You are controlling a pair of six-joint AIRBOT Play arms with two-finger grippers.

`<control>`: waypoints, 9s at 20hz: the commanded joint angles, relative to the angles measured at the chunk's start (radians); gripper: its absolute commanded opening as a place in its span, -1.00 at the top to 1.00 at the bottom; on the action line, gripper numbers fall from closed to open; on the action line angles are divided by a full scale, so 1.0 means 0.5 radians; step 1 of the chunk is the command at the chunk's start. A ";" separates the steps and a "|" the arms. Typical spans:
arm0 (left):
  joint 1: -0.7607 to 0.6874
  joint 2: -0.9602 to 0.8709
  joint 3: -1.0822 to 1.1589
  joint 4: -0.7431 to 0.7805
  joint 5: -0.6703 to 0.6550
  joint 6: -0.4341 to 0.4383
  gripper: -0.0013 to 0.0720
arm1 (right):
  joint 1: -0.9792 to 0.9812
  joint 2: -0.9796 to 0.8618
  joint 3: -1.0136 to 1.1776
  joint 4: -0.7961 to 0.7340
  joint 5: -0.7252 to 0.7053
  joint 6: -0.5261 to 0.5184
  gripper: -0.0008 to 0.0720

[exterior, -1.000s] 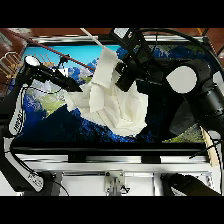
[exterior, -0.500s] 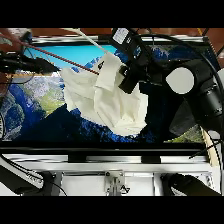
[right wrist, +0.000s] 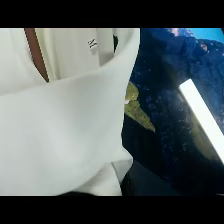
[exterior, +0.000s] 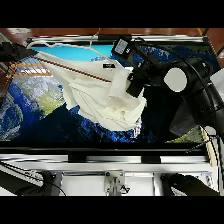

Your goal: Fold the shirts.

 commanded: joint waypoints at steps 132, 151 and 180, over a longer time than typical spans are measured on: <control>-1.742 0.909 -0.025 1.727 1.998 -0.105 0.83 | 0.111 -0.208 1.077 -0.474 -0.456 0.235 0.69; -1.879 0.995 -0.028 1.745 1.534 -0.542 0.83 | 0.112 -0.227 1.077 -0.564 -0.684 0.905 0.69; -1.678 0.838 -0.025 2.026 2.123 -0.349 -0.74 | 0.113 -0.246 1.077 0.111 -0.520 -0.285 0.70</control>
